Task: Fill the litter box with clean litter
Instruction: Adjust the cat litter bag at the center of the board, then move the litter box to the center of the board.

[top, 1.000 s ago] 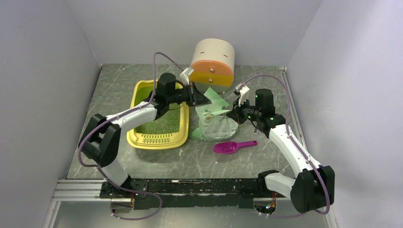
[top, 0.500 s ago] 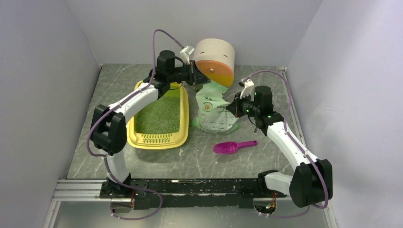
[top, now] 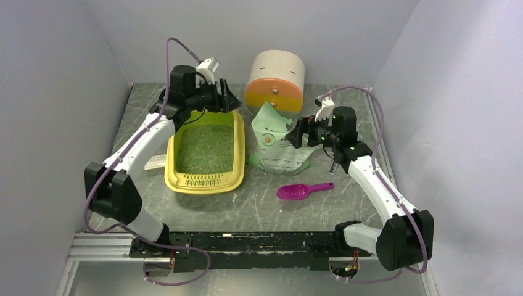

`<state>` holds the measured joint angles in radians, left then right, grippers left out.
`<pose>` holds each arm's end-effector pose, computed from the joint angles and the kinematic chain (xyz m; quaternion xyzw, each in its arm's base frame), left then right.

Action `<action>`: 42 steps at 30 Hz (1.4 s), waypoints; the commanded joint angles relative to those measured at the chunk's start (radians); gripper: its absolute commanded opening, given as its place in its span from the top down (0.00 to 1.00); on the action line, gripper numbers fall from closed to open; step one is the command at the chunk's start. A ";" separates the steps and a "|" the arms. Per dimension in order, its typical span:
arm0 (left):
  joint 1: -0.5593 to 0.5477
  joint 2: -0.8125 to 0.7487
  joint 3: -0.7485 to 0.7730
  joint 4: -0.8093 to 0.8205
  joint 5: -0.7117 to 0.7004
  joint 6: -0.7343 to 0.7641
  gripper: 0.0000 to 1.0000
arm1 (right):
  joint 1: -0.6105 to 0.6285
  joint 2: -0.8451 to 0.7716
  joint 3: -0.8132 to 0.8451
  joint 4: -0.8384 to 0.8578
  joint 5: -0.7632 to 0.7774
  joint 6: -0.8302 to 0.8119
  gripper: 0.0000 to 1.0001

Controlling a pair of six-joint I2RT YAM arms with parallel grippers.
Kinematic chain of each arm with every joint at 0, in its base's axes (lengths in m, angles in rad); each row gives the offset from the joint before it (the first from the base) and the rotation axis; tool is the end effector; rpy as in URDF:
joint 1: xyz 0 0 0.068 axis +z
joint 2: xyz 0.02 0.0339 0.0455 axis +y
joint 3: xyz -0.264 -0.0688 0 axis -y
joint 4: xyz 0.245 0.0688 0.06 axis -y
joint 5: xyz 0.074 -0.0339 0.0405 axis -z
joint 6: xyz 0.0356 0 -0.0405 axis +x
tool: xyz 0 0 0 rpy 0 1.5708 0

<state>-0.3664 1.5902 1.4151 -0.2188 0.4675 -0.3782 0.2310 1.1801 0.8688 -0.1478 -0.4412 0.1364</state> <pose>0.3439 -0.1491 0.3533 0.1238 0.8099 -0.3759 0.4329 0.2557 0.0758 0.2926 -0.1545 0.8225 0.2768 0.4723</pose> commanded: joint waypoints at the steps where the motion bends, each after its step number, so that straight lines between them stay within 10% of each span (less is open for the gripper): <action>1: 0.014 -0.038 -0.094 -0.161 -0.059 0.117 0.32 | 0.001 0.007 0.075 -0.067 0.075 0.041 0.00; 42: -0.114 -0.445 -0.829 -0.182 -0.250 -0.210 0.36 | 0.001 0.078 0.156 -0.135 0.028 0.032 0.00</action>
<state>-0.4477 1.1690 0.6548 -0.3027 0.2035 -0.5175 0.2310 1.2556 1.0172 -0.3035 -0.3920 0.1604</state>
